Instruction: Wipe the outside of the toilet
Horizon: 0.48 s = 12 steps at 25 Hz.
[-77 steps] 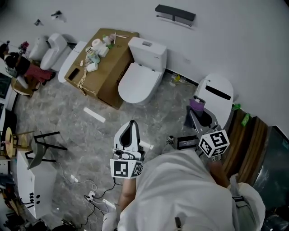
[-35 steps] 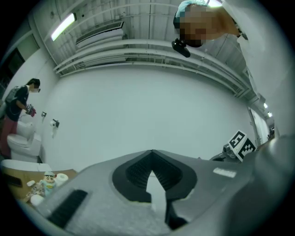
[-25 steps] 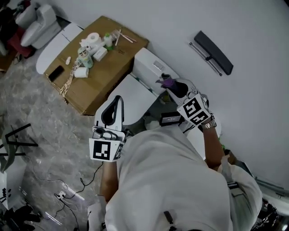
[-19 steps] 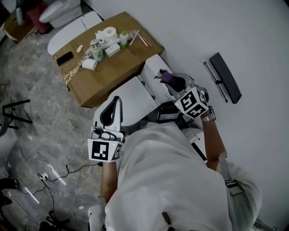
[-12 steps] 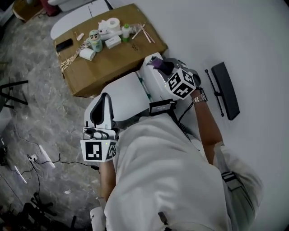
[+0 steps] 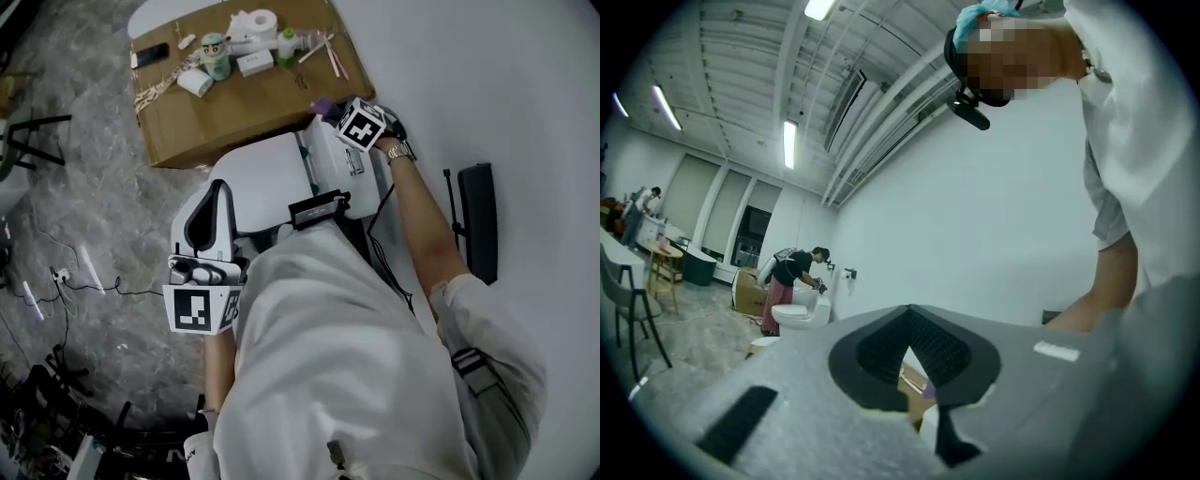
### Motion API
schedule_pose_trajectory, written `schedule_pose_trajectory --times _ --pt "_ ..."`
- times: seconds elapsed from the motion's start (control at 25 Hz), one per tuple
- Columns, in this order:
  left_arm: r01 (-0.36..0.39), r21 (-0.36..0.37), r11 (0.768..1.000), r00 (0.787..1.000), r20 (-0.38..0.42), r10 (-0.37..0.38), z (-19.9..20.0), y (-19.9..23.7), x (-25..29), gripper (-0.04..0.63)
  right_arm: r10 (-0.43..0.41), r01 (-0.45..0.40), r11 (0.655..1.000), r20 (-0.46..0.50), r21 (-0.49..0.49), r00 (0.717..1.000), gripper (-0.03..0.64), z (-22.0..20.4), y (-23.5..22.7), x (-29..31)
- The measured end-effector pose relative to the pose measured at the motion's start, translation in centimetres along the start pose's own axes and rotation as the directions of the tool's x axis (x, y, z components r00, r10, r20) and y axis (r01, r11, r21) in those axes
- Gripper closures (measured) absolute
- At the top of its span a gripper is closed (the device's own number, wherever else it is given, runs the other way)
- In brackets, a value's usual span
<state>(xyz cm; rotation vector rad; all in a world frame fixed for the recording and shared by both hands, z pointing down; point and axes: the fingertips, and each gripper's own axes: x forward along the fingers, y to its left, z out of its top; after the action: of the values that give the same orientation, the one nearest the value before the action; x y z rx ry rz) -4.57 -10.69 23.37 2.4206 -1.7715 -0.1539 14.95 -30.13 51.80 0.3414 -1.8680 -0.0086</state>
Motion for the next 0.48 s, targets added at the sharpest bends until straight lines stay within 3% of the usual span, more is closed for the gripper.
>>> schedule_pose_trajectory --times 0.16,0.48 --pt "-0.054 0.0 0.999 0.998 -0.009 0.054 0.1 1.0 1.0 0.591 0.066 -0.069 0.997 -0.081 -0.034 0.995 0.509 -1.1 -1.3 4.9" --pt "-0.11 -0.03 0.993 0.988 -0.111 0.106 -2.5 1.8 1.0 0.591 0.078 -0.115 0.974 -0.185 -0.197 0.98 0.509 -1.8 -2.6 11.3"
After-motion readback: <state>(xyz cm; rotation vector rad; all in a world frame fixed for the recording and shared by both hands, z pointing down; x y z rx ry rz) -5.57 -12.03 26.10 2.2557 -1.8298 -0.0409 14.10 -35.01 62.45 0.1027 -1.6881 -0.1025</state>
